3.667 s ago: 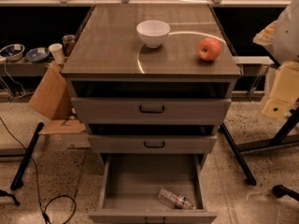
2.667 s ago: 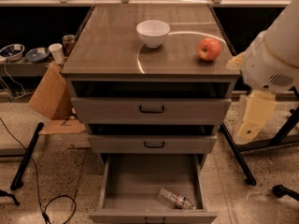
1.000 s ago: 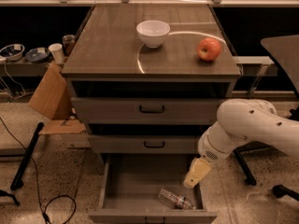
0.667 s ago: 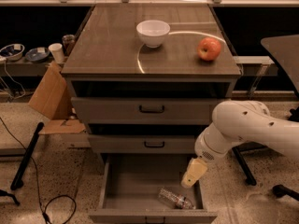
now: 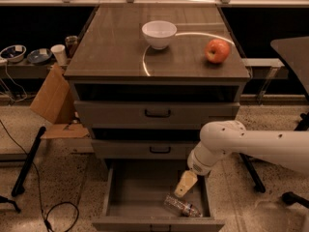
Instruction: Pick water bottle from bottom drawer and place on counter
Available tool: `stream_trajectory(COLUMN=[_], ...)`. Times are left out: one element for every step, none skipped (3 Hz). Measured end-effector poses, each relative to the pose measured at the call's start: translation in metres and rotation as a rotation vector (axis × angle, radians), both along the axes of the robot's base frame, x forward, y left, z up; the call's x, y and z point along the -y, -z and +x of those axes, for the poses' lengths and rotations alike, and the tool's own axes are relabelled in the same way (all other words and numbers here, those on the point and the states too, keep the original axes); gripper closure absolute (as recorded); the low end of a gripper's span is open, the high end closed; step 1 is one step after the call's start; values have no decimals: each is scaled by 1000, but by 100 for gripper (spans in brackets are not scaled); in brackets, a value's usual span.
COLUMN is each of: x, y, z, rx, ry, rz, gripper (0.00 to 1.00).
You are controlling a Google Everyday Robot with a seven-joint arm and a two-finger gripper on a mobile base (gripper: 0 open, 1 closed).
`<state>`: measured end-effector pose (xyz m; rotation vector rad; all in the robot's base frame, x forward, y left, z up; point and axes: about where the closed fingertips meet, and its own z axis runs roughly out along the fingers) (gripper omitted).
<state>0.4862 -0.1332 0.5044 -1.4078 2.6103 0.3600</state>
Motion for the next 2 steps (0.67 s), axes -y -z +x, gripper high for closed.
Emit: stream_trajectory(x=[-4,-5], y=[59,113], z=[8,12], rx=[-38,-73], ry=[32,57], rz=[6,5], gripper=[0,0])
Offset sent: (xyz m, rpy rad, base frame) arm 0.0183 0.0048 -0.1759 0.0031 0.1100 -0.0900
